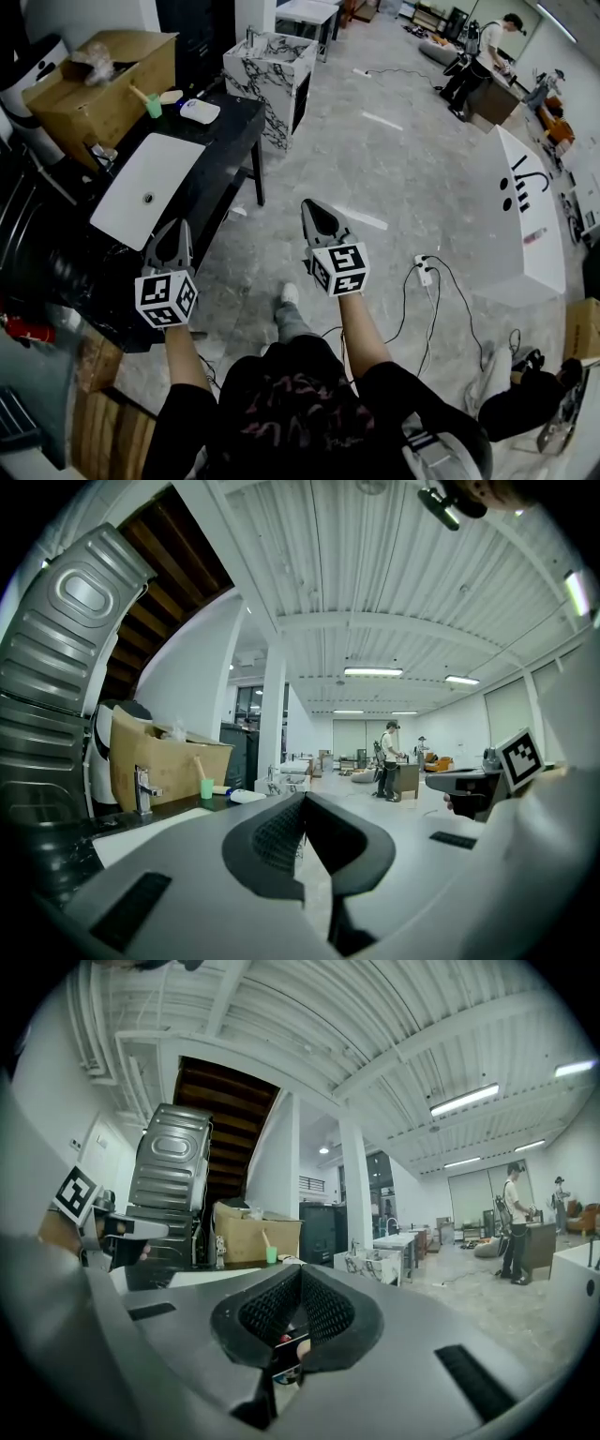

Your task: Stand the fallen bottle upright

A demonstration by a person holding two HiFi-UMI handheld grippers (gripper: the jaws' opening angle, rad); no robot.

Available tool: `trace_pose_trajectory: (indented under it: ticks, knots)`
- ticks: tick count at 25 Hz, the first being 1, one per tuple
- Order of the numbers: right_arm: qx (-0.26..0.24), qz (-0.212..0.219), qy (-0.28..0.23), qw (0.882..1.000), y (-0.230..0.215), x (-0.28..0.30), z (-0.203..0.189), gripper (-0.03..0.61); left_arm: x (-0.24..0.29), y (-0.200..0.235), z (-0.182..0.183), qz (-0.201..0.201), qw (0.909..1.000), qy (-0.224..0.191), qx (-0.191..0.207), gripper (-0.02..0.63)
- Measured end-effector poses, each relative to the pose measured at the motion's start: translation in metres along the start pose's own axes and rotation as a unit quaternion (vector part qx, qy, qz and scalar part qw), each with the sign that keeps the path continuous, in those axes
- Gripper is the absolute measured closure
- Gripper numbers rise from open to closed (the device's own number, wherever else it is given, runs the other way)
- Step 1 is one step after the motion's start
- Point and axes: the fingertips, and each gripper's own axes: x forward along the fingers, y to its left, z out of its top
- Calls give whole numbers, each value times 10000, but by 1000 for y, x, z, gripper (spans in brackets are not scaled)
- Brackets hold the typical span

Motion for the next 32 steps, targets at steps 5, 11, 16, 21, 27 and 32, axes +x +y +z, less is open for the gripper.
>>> trace_pose_trajectory:
  ticks: [5,11,16,21,27,32]
  knots:
    - [-59,55,27,10000,-14,32,-2,565,29,10,-1,79,10000,42,-11,600]
    - [-30,216,158,9996,-33,84,-13,565,78,29,-10,179,9996,181,-79,598]
    - [18,324,253,9992,-63,136,-19,565,131,42,-14,298,9990,315,-142,600]
    - [31,508,339,9981,-94,186,-16,565,183,50,-6,487,9979,406,-139,598]
    - [187,712,369,9966,-130,233,-14,565,231,51,4,694,9964,471,-80,598]
    - [336,814,390,9954,-146,256,-9,565,252,50,9,791,9952,577,6,598]
